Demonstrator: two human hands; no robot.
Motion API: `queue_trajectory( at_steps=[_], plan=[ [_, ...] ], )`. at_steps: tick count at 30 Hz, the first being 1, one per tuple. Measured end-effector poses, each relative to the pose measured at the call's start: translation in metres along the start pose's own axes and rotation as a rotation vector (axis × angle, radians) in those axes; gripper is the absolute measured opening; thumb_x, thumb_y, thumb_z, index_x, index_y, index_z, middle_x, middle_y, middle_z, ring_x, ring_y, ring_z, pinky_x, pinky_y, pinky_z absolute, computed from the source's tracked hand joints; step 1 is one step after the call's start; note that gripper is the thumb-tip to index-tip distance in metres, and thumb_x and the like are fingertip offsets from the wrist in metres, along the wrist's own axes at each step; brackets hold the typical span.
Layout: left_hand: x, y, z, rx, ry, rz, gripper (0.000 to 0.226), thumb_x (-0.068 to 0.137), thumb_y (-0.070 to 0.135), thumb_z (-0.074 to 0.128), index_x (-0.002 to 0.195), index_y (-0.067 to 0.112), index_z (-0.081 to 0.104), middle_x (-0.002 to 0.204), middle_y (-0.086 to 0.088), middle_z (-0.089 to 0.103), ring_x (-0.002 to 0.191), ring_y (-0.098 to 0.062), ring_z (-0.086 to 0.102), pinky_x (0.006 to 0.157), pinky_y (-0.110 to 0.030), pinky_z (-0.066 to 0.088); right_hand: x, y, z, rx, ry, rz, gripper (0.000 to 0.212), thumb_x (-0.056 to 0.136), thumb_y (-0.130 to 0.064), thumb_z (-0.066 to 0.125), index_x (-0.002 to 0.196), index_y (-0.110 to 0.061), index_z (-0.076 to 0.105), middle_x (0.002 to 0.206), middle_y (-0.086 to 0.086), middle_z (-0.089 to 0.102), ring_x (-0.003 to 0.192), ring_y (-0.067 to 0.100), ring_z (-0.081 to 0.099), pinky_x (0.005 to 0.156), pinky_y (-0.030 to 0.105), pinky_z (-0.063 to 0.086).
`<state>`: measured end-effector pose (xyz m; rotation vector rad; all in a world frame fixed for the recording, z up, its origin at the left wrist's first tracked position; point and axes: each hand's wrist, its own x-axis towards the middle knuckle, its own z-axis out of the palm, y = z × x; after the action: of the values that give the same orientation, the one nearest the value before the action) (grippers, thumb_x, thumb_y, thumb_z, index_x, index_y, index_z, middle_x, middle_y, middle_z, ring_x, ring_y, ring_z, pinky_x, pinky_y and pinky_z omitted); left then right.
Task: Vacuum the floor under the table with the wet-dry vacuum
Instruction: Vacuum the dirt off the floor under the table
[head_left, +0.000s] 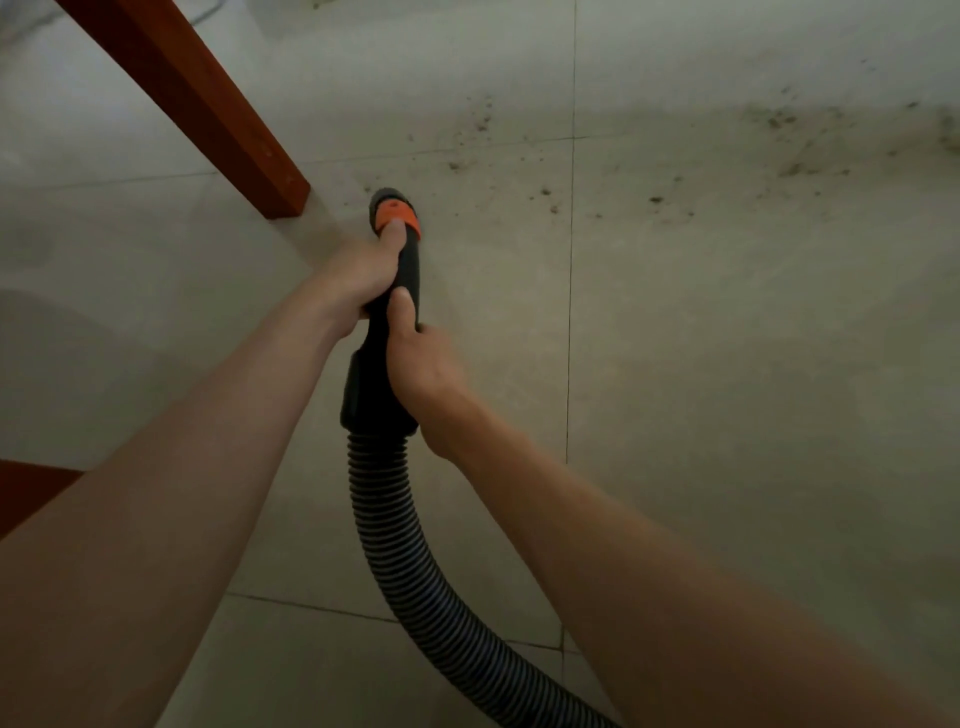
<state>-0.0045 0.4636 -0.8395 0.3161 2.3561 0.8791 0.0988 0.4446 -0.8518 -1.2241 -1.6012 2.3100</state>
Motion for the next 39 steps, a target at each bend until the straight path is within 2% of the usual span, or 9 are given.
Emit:
queue_trajectory(
  at_steps=[4, 8, 12, 15, 17, 25, 30, 34, 39],
  plan=[
    [-0.005, -0.003, 0.013, 0.060, -0.017, 0.033, 0.054, 0.097, 0.049, 0.038, 0.111, 0.000, 0.057, 0.109, -0.015, 0.063, 0.098, -0.029, 0.061, 0.080, -0.035, 0.051, -0.013, 0.009, -0.009, 0.050, 0.030, 0.020, 0.059, 0.099, -0.054, 0.022, 0.104, -0.007, 0.056, 0.091, 0.007, 0.060, 0.075, 0.018, 0.059, 0.063, 0.029, 0.048],
    [-0.020, -0.005, 0.021, 0.115, -0.059, 0.099, 0.043, 0.098, 0.044, 0.038, 0.088, 0.006, 0.056, 0.095, -0.013, 0.060, 0.085, -0.026, 0.058, 0.066, -0.030, 0.047, -0.029, 0.018, -0.009, 0.092, 0.046, 0.017, 0.059, 0.099, -0.052, 0.022, 0.102, -0.005, 0.057, 0.095, 0.010, 0.063, 0.082, 0.022, 0.061, 0.072, 0.034, 0.050],
    [-0.034, -0.001, 0.027, 0.121, -0.124, 0.133, 0.043, 0.096, 0.047, 0.041, 0.075, 0.012, 0.056, 0.102, -0.019, 0.065, 0.096, -0.033, 0.064, 0.091, -0.045, 0.051, -0.041, 0.020, -0.014, 0.117, 0.078, 0.025, 0.061, 0.099, -0.054, 0.021, 0.109, -0.004, 0.056, 0.098, 0.010, 0.063, 0.081, 0.021, 0.061, 0.066, 0.031, 0.049],
    [-0.044, 0.005, 0.035, 0.140, -0.167, 0.162, 0.044, 0.097, 0.045, 0.041, 0.074, 0.011, 0.056, 0.101, -0.020, 0.066, 0.095, -0.034, 0.064, 0.092, -0.046, 0.051, -0.049, 0.021, -0.022, 0.121, 0.121, 0.024, 0.056, 0.099, -0.052, 0.021, 0.107, -0.007, 0.053, 0.089, 0.004, 0.059, 0.069, 0.013, 0.055, 0.056, 0.023, 0.044],
    [-0.050, 0.009, 0.042, 0.150, -0.192, 0.181, 0.043, 0.097, 0.044, 0.040, 0.074, 0.011, 0.055, 0.097, -0.019, 0.066, 0.095, -0.033, 0.065, 0.091, -0.044, 0.051, -0.053, 0.021, -0.027, 0.125, 0.149, 0.027, 0.059, 0.099, -0.052, 0.021, 0.113, -0.006, 0.054, 0.094, 0.006, 0.060, 0.070, 0.013, 0.054, 0.053, 0.021, 0.041],
    [-0.063, 0.025, 0.061, 0.159, -0.287, 0.219, 0.042, 0.096, 0.045, 0.042, 0.078, 0.010, 0.056, 0.100, -0.022, 0.066, 0.095, -0.034, 0.065, 0.091, -0.045, 0.049, -0.060, 0.019, -0.043, 0.188, 0.240, 0.037, 0.064, 0.098, -0.055, 0.022, 0.116, -0.003, 0.055, 0.105, 0.013, 0.063, 0.088, 0.024, 0.060, 0.059, 0.028, 0.043],
    [-0.067, 0.034, 0.074, 0.190, -0.336, 0.244, 0.043, 0.096, 0.045, 0.041, 0.081, 0.008, 0.056, 0.092, -0.017, 0.064, 0.088, -0.030, 0.063, 0.090, -0.043, 0.050, -0.063, 0.020, -0.057, 0.195, 0.280, 0.018, 0.064, 0.098, -0.054, 0.022, 0.116, -0.002, 0.055, 0.096, 0.009, 0.060, 0.079, 0.019, 0.058, 0.053, 0.026, 0.040],
    [-0.070, 0.039, 0.085, 0.197, -0.365, 0.264, 0.043, 0.096, 0.046, 0.041, 0.083, 0.007, 0.057, 0.088, -0.016, 0.063, 0.090, -0.032, 0.065, 0.089, -0.044, 0.050, -0.065, 0.022, -0.069, 0.216, 0.292, 0.013, 0.062, 0.098, -0.054, 0.021, 0.119, -0.005, 0.053, 0.105, 0.010, 0.062, 0.089, 0.021, 0.060, 0.068, 0.029, 0.047],
    [-0.074, 0.048, 0.101, 0.229, -0.395, 0.300, 0.045, 0.096, 0.046, 0.039, 0.087, 0.006, 0.058, 0.088, -0.016, 0.063, 0.081, -0.026, 0.061, 0.082, -0.040, 0.050, -0.069, 0.024, -0.083, 0.244, 0.312, 0.009, 0.060, 0.098, -0.054, 0.021, 0.115, -0.007, 0.053, 0.099, 0.007, 0.061, 0.077, 0.014, 0.057, 0.060, 0.023, 0.045]
  ],
)
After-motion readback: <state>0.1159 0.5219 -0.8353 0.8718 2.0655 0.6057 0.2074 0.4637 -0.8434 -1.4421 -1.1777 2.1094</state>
